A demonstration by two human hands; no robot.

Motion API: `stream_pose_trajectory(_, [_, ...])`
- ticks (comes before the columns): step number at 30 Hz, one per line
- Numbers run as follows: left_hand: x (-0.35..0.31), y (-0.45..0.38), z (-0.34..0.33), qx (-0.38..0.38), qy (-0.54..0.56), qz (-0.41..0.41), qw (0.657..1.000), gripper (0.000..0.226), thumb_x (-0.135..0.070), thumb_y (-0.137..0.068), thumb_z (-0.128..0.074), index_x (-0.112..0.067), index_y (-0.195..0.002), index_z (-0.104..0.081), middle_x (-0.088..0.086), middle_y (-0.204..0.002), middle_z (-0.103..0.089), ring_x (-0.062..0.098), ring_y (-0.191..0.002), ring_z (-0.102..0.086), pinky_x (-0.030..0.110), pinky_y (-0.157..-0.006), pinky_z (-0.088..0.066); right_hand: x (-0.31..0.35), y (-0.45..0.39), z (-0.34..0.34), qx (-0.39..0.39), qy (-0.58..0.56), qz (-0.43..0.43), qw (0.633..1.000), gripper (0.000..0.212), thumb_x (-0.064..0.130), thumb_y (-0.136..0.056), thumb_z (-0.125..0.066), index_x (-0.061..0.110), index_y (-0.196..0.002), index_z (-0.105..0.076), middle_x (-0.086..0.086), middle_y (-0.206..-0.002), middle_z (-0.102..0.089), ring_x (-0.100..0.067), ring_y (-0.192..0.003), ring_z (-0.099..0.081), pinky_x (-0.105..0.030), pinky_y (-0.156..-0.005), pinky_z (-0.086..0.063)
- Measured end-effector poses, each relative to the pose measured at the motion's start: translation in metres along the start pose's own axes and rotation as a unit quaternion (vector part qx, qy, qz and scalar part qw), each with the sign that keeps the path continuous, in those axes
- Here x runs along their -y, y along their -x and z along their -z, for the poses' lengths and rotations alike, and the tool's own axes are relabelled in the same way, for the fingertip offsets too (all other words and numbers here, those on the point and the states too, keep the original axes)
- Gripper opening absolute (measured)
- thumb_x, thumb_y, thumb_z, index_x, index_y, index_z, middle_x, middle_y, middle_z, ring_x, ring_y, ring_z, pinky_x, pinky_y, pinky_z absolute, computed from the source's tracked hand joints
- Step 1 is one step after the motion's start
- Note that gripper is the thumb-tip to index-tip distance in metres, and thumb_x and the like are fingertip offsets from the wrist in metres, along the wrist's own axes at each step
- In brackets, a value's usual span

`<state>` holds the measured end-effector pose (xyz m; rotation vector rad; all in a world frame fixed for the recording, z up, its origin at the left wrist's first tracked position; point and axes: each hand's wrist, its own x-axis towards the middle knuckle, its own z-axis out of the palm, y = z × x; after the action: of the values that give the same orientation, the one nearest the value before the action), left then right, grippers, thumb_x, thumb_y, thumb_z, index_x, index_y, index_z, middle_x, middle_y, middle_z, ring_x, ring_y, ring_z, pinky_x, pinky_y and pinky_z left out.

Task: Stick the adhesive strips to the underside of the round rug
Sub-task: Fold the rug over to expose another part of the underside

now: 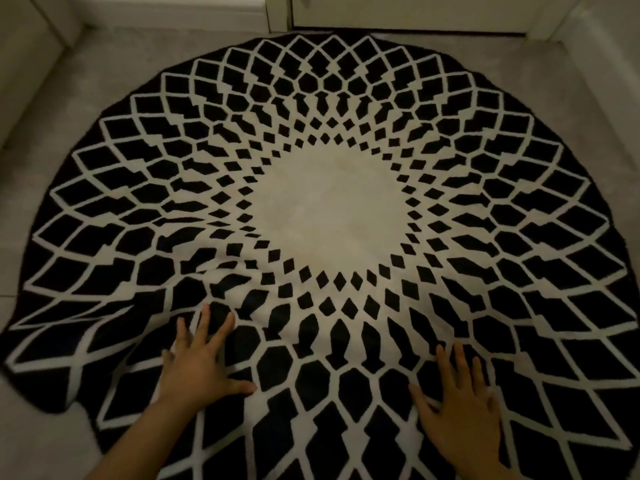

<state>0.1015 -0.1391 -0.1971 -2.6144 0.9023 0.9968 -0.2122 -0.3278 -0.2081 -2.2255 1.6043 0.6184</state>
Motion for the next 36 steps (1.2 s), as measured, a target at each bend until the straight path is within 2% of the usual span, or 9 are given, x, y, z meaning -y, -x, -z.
stream_pose_trajectory(6, [0.006, -0.052, 0.052, -0.014, -0.083, -0.039, 0.996, 0.129, -0.072, -0.052, -0.073, -0.046, -0.145, 0.012, -0.001, -0.153, 0.032, 0.039, -0.143, 0.015, 0.059, -0.114, -0.010, 0.051, 0.022, -0.014, 0.017, -0.057, -0.074, 0.995, 0.081, 0.073, -0.084, -0.016, 0.034, -0.146, 0.019, 0.001, -0.157, 0.019, -0.027, -0.144, 0.013, -0.053, -0.115, -0.012])
stream_pose_trajectory(18, [0.047, -0.030, 0.054, 0.081, -0.072, 0.055, 0.993, 0.125, -0.055, -0.059, -0.080, -0.033, -0.150, 0.003, 0.005, -0.159, 0.007, 0.037, -0.140, -0.021, 0.057, -0.108, -0.031, 0.073, 0.020, 0.005, 0.064, -0.066, 0.061, 0.994, 0.088, 0.074, -0.084, -0.030, 0.030, -0.150, 0.008, -0.001, -0.157, 0.016, -0.032, -0.144, 0.009, -0.050, -0.115, -0.010])
stream_pose_trajectory(21, [0.031, 0.020, 0.045, 0.028, -0.038, 0.030, 0.998, 0.093, -0.054, -0.067, -0.075, -0.026, -0.144, -0.030, 0.004, -0.150, -0.028, 0.027, -0.131, -0.038, 0.048, -0.105, -0.038, 0.047, 0.032, 0.010, 0.055, 0.005, 0.137, 0.989, 0.076, 0.062, -0.090, -0.034, 0.026, -0.151, -0.006, -0.004, -0.159, 0.000, -0.031, -0.144, -0.009, -0.048, -0.113, -0.018])
stream_pose_trajectory(23, [0.017, 0.063, 0.025, -0.052, -0.031, -0.046, 0.997, 0.061, -0.048, -0.078, -0.067, -0.028, -0.132, -0.047, -0.001, -0.137, -0.041, 0.017, -0.118, -0.047, 0.035, -0.098, -0.045, 0.026, 0.051, 0.009, 0.018, 0.040, 0.204, 0.978, 0.060, 0.049, -0.091, -0.044, 0.019, -0.142, -0.034, -0.008, -0.150, -0.031, -0.028, -0.131, -0.039, -0.045, -0.103, -0.037])
stream_pose_trajectory(25, [0.004, 0.104, -0.008, -0.058, -0.085, -0.163, 0.981, 0.043, -0.039, -0.088, -0.057, -0.027, -0.129, -0.050, -0.001, -0.136, -0.042, 0.016, -0.119, -0.045, 0.031, -0.102, -0.039, 0.003, 0.072, 0.003, 0.021, 0.066, 0.267, 0.961, 0.046, 0.044, -0.074, -0.065, 0.020, -0.113, -0.061, -0.005, -0.118, -0.060, -0.022, -0.096, -0.063, -0.038, -0.074, -0.054])
stream_pose_trajectory(28, [-0.003, 0.148, -0.054, 0.088, -0.177, -0.230, 0.953, 0.048, -0.020, -0.096, -0.044, -0.022, -0.143, -0.035, 0.005, -0.155, -0.020, 0.026, -0.140, -0.024, 0.043, -0.115, -0.019, -0.024, 0.097, -0.011, 0.087, 0.123, 0.270, 0.951, 0.055, 0.048, -0.026, -0.086, 0.029, -0.074, -0.067, 0.005, -0.081, -0.066, -0.010, -0.060, -0.063, -0.025, -0.043, -0.050])
stream_pose_trajectory(30, [-0.001, 0.160, -0.073, 0.138, -0.195, -0.195, 0.951, 0.049, -0.016, -0.097, -0.041, -0.021, -0.145, -0.032, 0.001, -0.158, -0.010, 0.025, -0.143, -0.016, 0.045, -0.117, -0.015, -0.030, 0.112, -0.011, 0.084, 0.192, 0.284, 0.936, 0.058, 0.044, -0.018, -0.089, 0.027, -0.071, -0.070, -0.001, -0.085, -0.068, -0.013, -0.064, -0.066, -0.030, -0.045, -0.052])
stream_pose_trajectory(33, [-0.001, 0.165, -0.083, 0.127, -0.167, -0.173, 0.962, 0.051, -0.016, -0.095, -0.047, -0.023, -0.144, -0.035, -0.001, -0.157, -0.012, 0.023, -0.143, -0.016, 0.044, -0.116, -0.019, -0.033, 0.120, -0.012, 0.106, 0.221, 0.289, 0.925, 0.050, 0.030, -0.055, -0.087, 0.020, -0.101, -0.071, -0.016, -0.124, -0.057, -0.026, -0.095, -0.065, -0.045, -0.071, -0.055])
stream_pose_trajectory(36, [-0.005, 0.163, -0.088, 0.113, -0.178, -0.170, 0.963, 0.049, -0.015, -0.095, -0.046, -0.021, -0.143, -0.036, 0.001, -0.156, -0.016, 0.024, -0.141, -0.021, 0.044, -0.116, -0.019, -0.045, 0.120, -0.039, 0.124, 0.153, 0.265, 0.944, 0.059, 0.028, -0.002, -0.091, 0.022, -0.057, -0.069, -0.006, -0.082, -0.071, -0.017, -0.052, -0.065, -0.027, -0.036, -0.050])
